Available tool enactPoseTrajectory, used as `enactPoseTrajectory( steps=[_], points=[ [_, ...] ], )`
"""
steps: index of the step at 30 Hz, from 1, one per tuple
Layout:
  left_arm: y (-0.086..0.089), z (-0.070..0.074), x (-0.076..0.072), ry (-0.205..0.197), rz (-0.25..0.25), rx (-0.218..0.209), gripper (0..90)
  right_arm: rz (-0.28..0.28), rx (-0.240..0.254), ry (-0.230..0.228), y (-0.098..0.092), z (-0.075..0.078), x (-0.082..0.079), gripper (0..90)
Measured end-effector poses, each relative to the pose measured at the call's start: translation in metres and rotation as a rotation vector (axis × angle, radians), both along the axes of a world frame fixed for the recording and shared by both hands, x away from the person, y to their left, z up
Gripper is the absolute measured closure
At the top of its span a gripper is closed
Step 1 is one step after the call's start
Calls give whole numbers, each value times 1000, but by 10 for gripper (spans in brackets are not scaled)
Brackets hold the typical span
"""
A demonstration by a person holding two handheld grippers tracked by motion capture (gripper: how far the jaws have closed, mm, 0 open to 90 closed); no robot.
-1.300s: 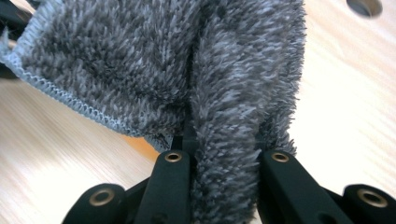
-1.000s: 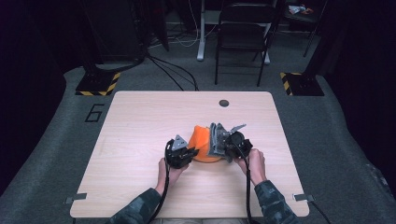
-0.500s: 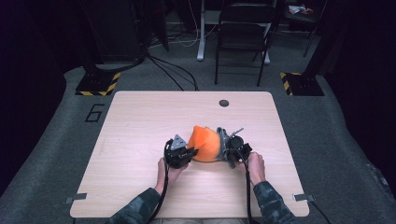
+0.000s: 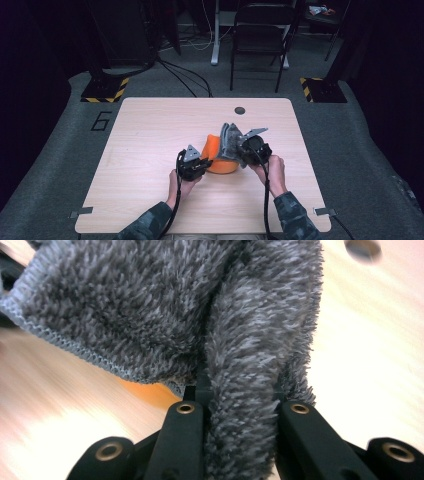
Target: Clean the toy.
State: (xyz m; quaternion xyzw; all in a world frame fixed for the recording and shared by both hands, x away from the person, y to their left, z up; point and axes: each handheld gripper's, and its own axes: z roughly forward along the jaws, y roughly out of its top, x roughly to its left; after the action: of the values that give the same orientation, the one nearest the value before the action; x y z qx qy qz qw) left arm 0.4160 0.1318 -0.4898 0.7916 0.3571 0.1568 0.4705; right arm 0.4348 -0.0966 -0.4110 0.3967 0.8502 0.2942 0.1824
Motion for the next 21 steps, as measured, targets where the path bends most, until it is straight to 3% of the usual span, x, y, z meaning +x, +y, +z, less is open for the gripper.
enactPoseTrajectory(
  steps=[2,4,7,9,14,16,21],
  points=[
    [0,0,-1,4,-3,3,822,39,-36,-30,15,0,-3,782],
    [2,-1,1,11,-5,1,822,44,-69,-21,24,-5,-2,783],
    [4,-2,2,10,-5,3,821,17,-54,20,19,-10,-1,783],
    [4,-2,2,8,-6,1,821,19,-68,10,12,-14,3,782],
    [3,-1,3,8,-3,-3,819,-37,-90,74,-6,-32,8,783],
    [4,-1,4,1,-9,5,818,-71,-108,123,-10,-42,10,783],
    [4,-2,4,5,-6,-6,814,-91,-139,201,-19,-71,21,781]
  ],
)
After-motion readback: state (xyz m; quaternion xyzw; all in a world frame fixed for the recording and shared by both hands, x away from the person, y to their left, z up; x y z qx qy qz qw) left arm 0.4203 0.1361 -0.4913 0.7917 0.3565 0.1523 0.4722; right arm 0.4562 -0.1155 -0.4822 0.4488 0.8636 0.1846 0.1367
